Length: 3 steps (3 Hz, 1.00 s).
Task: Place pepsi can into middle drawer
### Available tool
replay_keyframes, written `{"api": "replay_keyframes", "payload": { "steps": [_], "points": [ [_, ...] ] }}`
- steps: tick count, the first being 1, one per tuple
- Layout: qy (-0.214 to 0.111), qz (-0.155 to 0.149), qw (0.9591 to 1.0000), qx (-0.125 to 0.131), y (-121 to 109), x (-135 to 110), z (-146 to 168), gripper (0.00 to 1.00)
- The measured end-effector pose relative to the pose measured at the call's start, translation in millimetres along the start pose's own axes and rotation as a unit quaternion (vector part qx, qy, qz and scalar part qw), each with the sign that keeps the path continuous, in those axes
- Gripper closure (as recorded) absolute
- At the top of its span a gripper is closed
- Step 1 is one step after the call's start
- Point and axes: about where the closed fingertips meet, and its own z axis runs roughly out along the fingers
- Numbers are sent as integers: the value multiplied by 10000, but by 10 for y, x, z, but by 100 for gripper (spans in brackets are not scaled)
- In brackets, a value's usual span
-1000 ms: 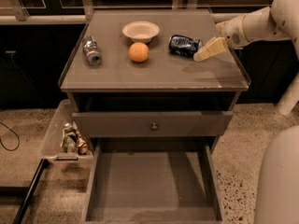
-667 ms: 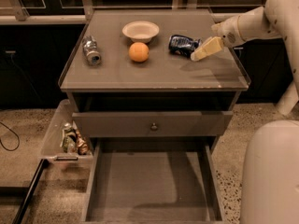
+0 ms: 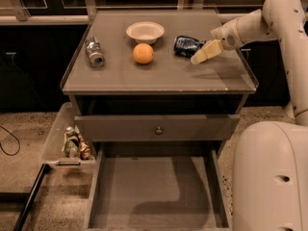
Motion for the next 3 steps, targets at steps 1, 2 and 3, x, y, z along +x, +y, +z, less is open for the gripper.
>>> {"api": "replay_keyframes", "payload": {
  "steps": [1,2,3],
  "points": [
    [-51,75,9998,-165,39,-25,109,0],
    [-58,70,9998,-162,37,-31,108,19],
    [-58,70,9998,-162,37,-31,108,41]
  ]
}}
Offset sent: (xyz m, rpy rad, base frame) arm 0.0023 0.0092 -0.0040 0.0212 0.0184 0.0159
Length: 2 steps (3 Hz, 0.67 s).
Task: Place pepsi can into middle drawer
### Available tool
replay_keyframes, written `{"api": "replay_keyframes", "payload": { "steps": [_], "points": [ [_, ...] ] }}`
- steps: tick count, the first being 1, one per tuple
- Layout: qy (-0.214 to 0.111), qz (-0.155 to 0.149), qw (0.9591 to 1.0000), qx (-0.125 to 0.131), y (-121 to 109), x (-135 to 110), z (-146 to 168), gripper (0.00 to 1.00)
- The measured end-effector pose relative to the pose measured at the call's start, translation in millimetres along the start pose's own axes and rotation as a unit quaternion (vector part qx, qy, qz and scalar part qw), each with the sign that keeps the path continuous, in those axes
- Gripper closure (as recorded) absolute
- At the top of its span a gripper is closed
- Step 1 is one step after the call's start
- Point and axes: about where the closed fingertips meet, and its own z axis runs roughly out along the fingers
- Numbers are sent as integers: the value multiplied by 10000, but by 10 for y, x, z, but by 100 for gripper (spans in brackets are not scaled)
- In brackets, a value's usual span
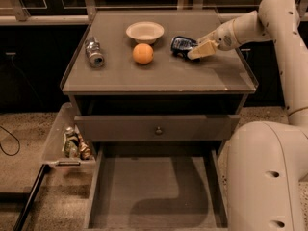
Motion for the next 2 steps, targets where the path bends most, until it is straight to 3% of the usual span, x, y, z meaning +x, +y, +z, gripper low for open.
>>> {"api": "replay_keyframes", "payload": {
  "steps": [2],
  "points": [
    [1,-3,10000,-2,2,-2,0,89]
  ]
}}
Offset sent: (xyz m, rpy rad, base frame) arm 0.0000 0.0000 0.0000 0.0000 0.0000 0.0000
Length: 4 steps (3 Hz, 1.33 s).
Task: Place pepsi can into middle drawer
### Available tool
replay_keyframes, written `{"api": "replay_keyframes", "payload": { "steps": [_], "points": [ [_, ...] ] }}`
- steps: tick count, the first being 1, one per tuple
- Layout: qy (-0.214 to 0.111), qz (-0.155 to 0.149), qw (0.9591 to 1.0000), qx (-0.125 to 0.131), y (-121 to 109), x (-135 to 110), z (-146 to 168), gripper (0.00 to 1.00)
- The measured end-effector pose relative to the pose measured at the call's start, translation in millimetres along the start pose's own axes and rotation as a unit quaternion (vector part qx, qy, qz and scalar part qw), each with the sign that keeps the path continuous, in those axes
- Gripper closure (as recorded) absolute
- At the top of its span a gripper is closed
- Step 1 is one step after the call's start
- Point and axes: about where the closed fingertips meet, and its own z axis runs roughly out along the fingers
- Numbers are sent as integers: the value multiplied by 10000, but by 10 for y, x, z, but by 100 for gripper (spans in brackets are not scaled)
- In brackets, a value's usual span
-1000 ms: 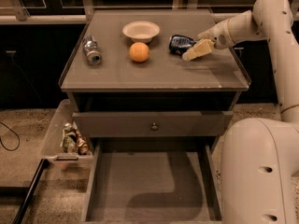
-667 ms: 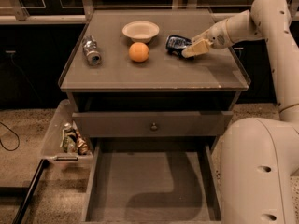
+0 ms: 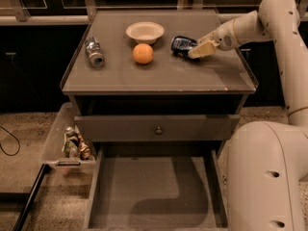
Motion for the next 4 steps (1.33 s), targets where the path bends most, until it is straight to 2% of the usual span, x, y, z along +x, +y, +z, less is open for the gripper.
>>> {"api": "replay_keyframes", "payload": {
  "steps": [1,2,3,4],
  "points": [
    [10,-33,10000,-16,18,-20,-14,100],
    [-13,-219,9997,-55,119,-144,-214,100],
    [-33,-550,9984,-124,286,-256,-484,100],
    [2,-854,9961,-225,509,-231,-731,100]
  ]
}}
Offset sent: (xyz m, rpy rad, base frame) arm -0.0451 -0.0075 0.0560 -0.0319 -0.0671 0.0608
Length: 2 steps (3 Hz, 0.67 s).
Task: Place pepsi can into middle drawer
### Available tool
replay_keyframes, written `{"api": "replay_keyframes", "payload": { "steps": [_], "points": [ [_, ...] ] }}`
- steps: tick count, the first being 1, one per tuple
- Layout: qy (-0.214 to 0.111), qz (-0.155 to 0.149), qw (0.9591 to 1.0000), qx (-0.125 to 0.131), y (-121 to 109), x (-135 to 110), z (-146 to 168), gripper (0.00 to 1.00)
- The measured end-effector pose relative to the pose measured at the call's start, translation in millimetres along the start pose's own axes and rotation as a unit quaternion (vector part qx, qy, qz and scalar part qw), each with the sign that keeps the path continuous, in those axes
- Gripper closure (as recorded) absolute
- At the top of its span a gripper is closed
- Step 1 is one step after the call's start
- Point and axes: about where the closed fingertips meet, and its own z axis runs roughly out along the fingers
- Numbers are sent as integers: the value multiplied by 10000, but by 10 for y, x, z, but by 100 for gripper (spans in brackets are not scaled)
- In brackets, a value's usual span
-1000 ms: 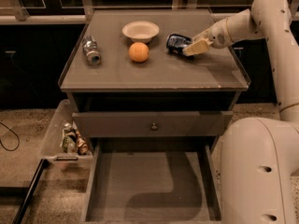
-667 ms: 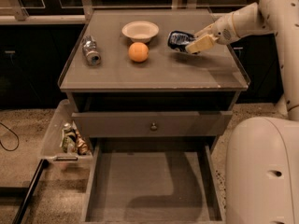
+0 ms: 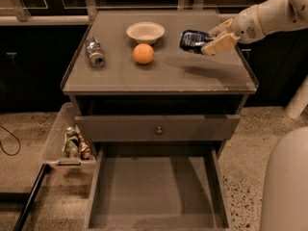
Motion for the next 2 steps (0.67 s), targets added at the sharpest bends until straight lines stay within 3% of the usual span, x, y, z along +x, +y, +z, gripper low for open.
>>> {"api": "replay_keyframes", "payload": {
  "steps": [1,2],
  "points": [
    [110,-96,9999,79,261,118,-306,100],
    [156,-96,9993,336,541,215,-655,100]
  ]
}}
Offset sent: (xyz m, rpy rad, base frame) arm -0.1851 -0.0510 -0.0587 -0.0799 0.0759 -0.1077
